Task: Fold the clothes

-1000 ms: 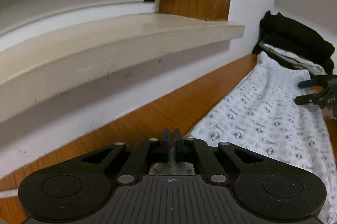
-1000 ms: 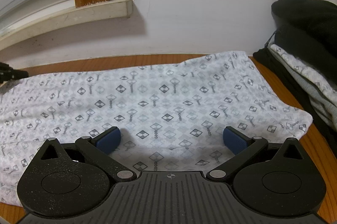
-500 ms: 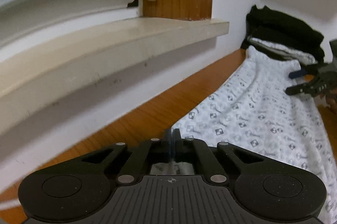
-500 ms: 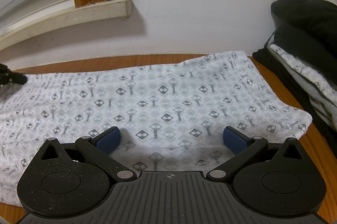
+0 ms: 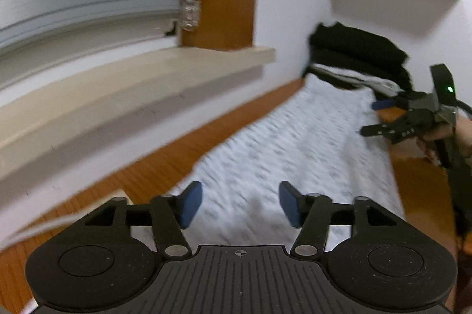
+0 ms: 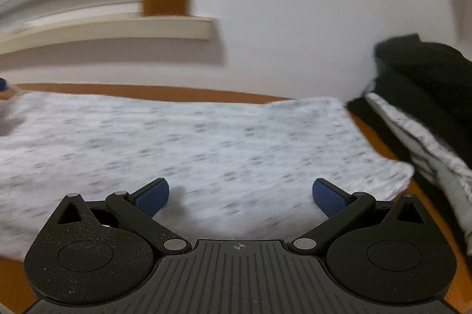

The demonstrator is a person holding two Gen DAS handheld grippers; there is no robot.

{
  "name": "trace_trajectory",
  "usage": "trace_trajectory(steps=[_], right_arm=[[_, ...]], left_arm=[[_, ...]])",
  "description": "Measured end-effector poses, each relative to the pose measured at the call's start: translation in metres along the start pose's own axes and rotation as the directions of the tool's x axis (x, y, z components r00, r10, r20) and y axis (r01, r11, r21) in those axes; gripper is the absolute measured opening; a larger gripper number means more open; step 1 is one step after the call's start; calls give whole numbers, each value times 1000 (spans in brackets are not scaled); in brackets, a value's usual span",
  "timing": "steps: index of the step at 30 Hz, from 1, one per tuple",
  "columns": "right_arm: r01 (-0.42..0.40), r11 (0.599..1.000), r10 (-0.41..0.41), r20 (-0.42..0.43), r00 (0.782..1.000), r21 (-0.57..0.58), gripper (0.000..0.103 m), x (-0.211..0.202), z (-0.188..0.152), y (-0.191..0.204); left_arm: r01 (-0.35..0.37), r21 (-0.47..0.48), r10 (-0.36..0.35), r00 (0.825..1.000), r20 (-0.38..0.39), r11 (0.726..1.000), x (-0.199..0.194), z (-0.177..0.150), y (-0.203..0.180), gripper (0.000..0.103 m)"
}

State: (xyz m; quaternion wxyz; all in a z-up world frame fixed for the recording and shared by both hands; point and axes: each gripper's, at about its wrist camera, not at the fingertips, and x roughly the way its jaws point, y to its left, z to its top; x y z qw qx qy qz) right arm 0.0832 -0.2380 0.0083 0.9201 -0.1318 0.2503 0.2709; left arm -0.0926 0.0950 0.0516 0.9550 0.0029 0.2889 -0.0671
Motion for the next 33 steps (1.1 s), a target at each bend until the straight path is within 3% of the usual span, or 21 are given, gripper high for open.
trace_trajectory(steps=[8, 10, 12, 13, 15, 18, 19, 21, 23, 25, 29, 32, 33], right_arm=[[-40, 992, 37, -24, 999, -117, 103, -69, -10, 84], [-43, 990, 40, -30, 999, -135, 100, -84, -13, 100], [-52, 988, 48, -32, 998, -146, 91, -97, -17, 115], [-59, 987, 54, -34, 998, -152, 82, -103, -20, 123], [-85, 982, 80, -36, 996, -169, 73, -114, -26, 136], [-121, 971, 114, -42, 993, -208, 65, -128, -37, 161], [-134, 966, 127, -44, 991, -219, 65, -132, -40, 169], [-164, 959, 157, -47, 986, -230, 65, -138, -45, 180], [-189, 954, 183, -45, 982, -234, 65, -140, -45, 188], [-211, 947, 208, -38, 977, -241, 65, -141, -43, 195], [-243, 936, 243, -31, 970, -254, 65, -145, -43, 208], [-281, 920, 283, -35, 959, -272, 65, -149, -43, 214], [-293, 914, 295, -37, 955, -279, 65, -150, -43, 216]], left_arm=[[73, 44, -74, 997, 23, 996, -50, -35, -31, 70], [73, 78, -75, 997, 24, 994, -65, -43, -44, 61], [48, 105, -50, 999, 20, 993, -78, -52, -60, 33], [47, 119, -49, 999, 13, 992, -85, -58, -67, 32], [49, 141, -50, 999, 8, 989, -97, -66, -80, 28], [29, 157, -33, 999, 25, 987, -119, -72, -101, 30], [31, 161, -36, 999, 26, 987, -124, -74, -108, 34], [36, 190, -38, 999, 8, 981, -127, -79, -121, 60], [42, 219, -40, 999, -10, 975, -129, -83, -135, 60], [41, 243, -31, 999, -42, 969, -120, -88, -138, 54], [33, 286, -4, 995, -103, 958, -102, -95, -143, 24], [26, 281, -2, 996, -86, 959, -103, -96, -135, 3], [28, 270, -10, 998, -68, 963, -105, -94, -131, 3]])
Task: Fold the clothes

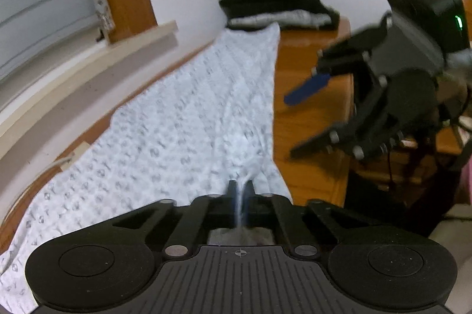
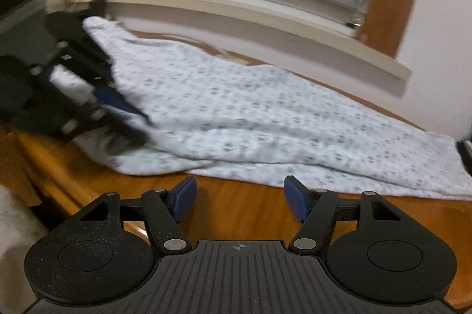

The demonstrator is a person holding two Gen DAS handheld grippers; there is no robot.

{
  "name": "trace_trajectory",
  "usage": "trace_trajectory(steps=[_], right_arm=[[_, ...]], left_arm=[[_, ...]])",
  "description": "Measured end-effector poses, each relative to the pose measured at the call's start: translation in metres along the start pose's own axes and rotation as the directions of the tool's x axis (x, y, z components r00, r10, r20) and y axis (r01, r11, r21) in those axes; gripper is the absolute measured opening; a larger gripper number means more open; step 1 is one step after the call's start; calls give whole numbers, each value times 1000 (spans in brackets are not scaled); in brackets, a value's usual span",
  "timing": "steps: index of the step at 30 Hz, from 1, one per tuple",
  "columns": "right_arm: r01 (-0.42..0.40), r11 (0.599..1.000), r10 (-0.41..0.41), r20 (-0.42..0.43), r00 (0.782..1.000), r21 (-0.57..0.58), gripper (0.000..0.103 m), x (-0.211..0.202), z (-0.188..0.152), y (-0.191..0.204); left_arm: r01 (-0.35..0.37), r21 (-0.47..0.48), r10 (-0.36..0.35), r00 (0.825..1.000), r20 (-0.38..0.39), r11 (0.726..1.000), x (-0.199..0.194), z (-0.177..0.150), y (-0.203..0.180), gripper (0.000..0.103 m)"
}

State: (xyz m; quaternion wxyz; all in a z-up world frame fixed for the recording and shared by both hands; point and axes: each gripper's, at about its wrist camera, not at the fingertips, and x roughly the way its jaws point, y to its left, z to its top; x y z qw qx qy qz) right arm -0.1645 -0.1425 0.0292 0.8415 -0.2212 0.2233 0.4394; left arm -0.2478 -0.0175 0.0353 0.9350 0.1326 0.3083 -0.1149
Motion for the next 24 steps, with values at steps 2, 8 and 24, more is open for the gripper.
trace_trajectory(steps=[2, 8, 24], right_arm=[[-23, 1000, 23, 4, 1000, -11, 65, -1, 2, 4], [-103, 993, 105, 27, 994, -61, 62, -3, 7, 17], [-231, 955, 238, 17, 971, -187, 3, -13, 17, 36]], left_arm=[[9, -61, -5, 997, 74, 998, -15, 5, 10, 3], [63, -154, -37, 984, 172, 986, -43, 18, 28, 2], [63, -167, -32, 983, 182, 984, -48, 14, 31, 2]])
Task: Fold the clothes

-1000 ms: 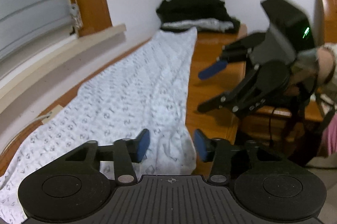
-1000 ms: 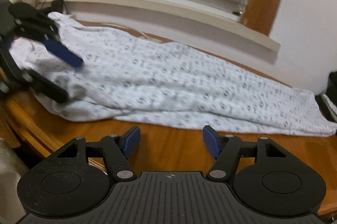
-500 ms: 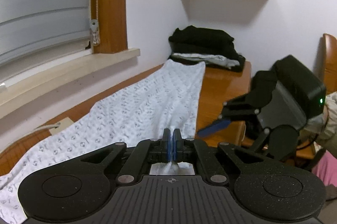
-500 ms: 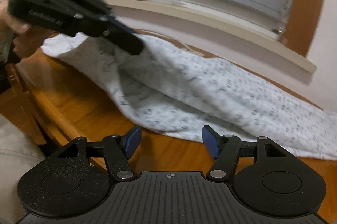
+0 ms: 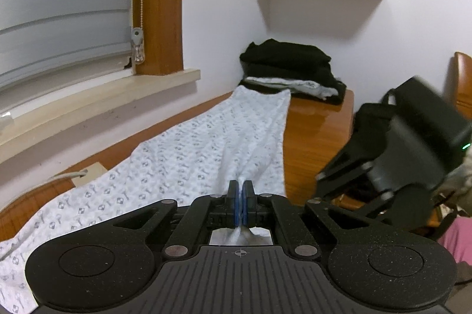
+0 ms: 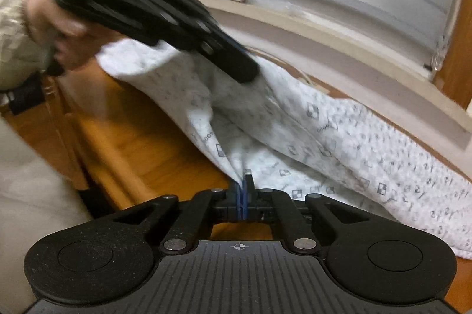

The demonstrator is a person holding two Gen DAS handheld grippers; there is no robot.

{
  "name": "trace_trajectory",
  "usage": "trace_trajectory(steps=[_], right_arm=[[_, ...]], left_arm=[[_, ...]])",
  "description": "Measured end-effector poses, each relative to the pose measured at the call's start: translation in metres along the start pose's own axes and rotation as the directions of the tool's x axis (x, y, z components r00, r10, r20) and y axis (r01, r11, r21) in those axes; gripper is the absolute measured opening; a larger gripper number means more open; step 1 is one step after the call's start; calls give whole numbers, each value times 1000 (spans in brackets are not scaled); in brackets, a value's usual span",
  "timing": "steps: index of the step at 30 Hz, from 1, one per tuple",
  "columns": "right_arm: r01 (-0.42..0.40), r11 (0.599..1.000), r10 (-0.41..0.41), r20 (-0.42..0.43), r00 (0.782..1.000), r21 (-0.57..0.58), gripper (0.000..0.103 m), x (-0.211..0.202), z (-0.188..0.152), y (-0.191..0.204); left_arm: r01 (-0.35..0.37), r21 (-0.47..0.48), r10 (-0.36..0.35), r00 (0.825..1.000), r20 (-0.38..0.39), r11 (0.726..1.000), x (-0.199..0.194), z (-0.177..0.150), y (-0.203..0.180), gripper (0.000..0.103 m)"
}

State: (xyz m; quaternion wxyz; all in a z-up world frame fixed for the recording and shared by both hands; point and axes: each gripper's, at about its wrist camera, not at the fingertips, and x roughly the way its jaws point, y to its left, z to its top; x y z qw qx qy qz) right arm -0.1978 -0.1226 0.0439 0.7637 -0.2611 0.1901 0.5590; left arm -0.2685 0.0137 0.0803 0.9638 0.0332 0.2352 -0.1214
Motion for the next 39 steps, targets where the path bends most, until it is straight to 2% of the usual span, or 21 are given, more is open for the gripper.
trace_trajectory(steps=[4, 6, 8, 9, 13, 14, 17, 18, 23, 27, 33, 35, 39], right_arm=[[-55, 998, 55, -39, 998, -1, 4, -13, -3, 11], [-67, 998, 65, -71, 995, -21, 11, -12, -9, 14], [-71, 997, 70, -72, 995, -13, 34, -16, -15, 11], [-70, 997, 72, -53, 996, 28, 37, -20, -18, 2], [-28, 969, 20, 36, 999, 247, 38, -29, -32, -42], [-16, 962, 6, 36, 999, 273, 38, -26, -36, -49], [37, 945, -50, 32, 998, 325, 38, -18, -49, -63], [47, 939, -63, 36, 997, 340, 38, -14, -53, -66], [72, 919, -98, 50, 994, 387, 39, 4, -67, -78], [91, 937, -106, 25, 994, 338, 39, -1, -66, -75], [76, 988, -80, 24, 996, 136, 39, 5, -41, -27], [47, 996, -49, 17, 999, 74, 39, 11, -34, -12], [44, 999, -44, 15, 999, -29, 39, 20, -19, 6]], left_arm=[[17, 1, -17, 1000, -12, 1000, 1, -3, -1, 2], [62, -12, -62, 998, -29, 998, 3, -5, 2, 6], [101, -30, -101, 995, -11, 994, 0, -7, 9, 11], [113, -39, -114, 994, -2, 993, -2, -7, 13, 12], [32, -83, -27, 998, 58, 996, -14, -4, 48, 21], [-11, -97, 16, 999, 45, 995, -10, -6, 60, 25], [-149, -93, 148, 989, -19, 984, 10, -17, 94, 26], [-171, -90, 168, 985, -42, 981, 16, -21, 104, 26], [-187, -139, 172, 979, -112, 972, 31, -40, 137, 31], [-212, -147, 188, 969, -163, 966, 35, -52, 147, 34], [-211, -172, 181, 968, -173, 962, 35, -53, 151, 35], [-219, -163, 190, 966, -176, 962, 35, -52, 149, 36], [-221, -169, 191, 966, -176, 961, 34, -51, 149, 37]])
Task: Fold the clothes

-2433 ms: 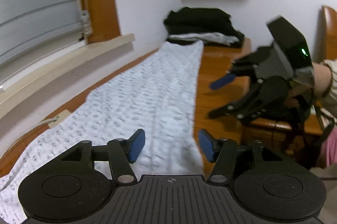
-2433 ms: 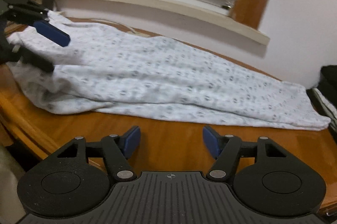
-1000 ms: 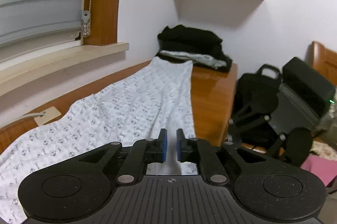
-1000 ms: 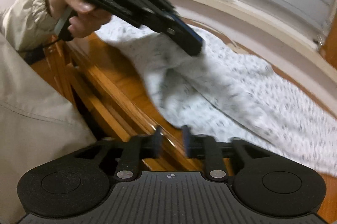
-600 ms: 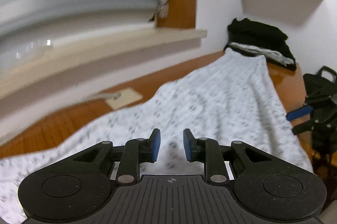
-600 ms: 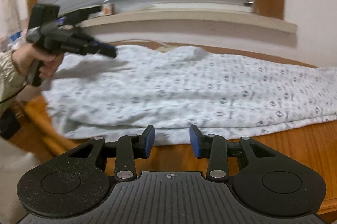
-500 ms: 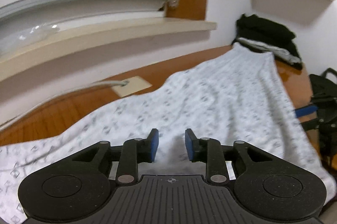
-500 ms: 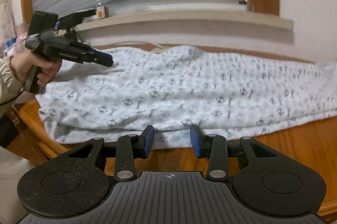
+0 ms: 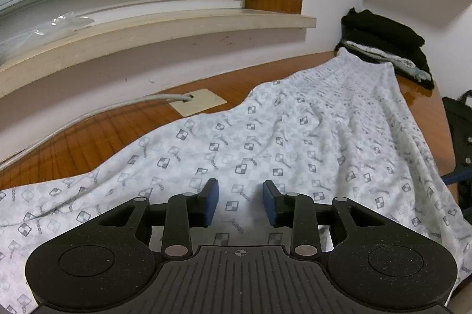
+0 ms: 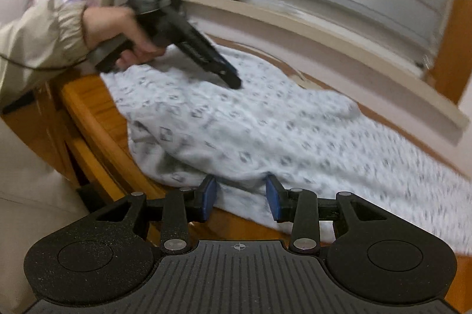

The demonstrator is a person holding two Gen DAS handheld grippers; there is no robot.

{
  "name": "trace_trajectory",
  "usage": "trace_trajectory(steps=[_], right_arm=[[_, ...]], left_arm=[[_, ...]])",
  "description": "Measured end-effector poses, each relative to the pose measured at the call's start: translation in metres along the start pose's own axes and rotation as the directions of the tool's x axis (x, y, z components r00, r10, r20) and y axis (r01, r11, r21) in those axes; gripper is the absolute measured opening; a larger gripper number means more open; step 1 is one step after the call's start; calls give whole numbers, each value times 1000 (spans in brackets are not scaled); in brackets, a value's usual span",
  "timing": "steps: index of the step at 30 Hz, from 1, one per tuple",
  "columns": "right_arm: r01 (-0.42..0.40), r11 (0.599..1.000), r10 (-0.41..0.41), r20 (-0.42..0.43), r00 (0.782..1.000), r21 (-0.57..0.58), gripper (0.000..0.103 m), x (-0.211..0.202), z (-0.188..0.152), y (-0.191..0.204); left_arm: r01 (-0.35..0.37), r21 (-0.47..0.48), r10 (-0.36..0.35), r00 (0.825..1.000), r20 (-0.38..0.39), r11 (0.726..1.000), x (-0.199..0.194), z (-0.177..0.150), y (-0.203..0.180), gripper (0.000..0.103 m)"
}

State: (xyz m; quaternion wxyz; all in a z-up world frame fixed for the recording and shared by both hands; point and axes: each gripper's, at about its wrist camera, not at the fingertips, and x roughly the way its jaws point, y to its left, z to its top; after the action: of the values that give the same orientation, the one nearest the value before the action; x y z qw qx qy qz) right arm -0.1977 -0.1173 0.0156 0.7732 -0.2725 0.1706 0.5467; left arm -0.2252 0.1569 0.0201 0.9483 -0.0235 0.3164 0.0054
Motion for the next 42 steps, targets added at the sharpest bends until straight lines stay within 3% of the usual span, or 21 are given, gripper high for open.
trace_trajectory(steps=[4, 6, 10, 15, 17, 18, 19, 28, 30, 34, 38, 42], right_arm=[[7, 998, -7, 12, 1000, -56, 39, 0, 10, 4], [7, 996, -6, 17, 1000, -85, 39, -3, 14, 7], [-19, 985, 16, -23, 1000, -172, 39, -3, 21, 21], [26, 977, -36, -42, 998, -211, 39, 9, 20, 21], [33, 977, -45, -50, 998, -212, 33, 10, 19, 19], [27, 977, -40, -59, 997, -214, 22, 10, 19, 19], [15, 977, -31, -71, 997, -212, 5, 9, 18, 18], [-31, 980, 15, -84, 996, -195, 4, -40, 25, 21], [-27, 980, 3, -118, 993, -199, 2, -43, 20, 21], [-46, 992, 31, -127, 991, -118, 10, -48, 6, 1], [44, 997, -42, -22, 999, 65, 45, -56, -1, -42], [173, 954, -175, -17, 984, 246, 48, -34, -18, -99]], left_arm=[[0, -14, 0, 1000, 1, 1000, 0, 0, 2, 38], [1, -12, -1, 1000, 0, 1000, 0, 0, 1, 45], [-14, 5, 14, 1000, -3, 1000, 1, 0, -2, 45], [-11, -2, 11, 1000, -2, 1000, 1, 0, -1, 46], [-8, -3, 8, 1000, -3, 1000, 1, 1, -1, 47], [-10, -2, 10, 1000, -4, 1000, 1, 0, -1, 47], [-11, -1, 11, 1000, -4, 1000, 1, 0, -2, 47], [-9, 0, 9, 1000, -8, 1000, 1, 1, -3, 50], [-13, 4, 13, 1000, -10, 1000, 1, 1, -3, 53], [-16, 2, 16, 1000, -12, 1000, 2, 1, -4, 57], [-16, 3, 17, 1000, -14, 1000, 2, 1, -5, 59], [-19, 12, 19, 1000, -17, 1000, 3, 1, -6, 60]])
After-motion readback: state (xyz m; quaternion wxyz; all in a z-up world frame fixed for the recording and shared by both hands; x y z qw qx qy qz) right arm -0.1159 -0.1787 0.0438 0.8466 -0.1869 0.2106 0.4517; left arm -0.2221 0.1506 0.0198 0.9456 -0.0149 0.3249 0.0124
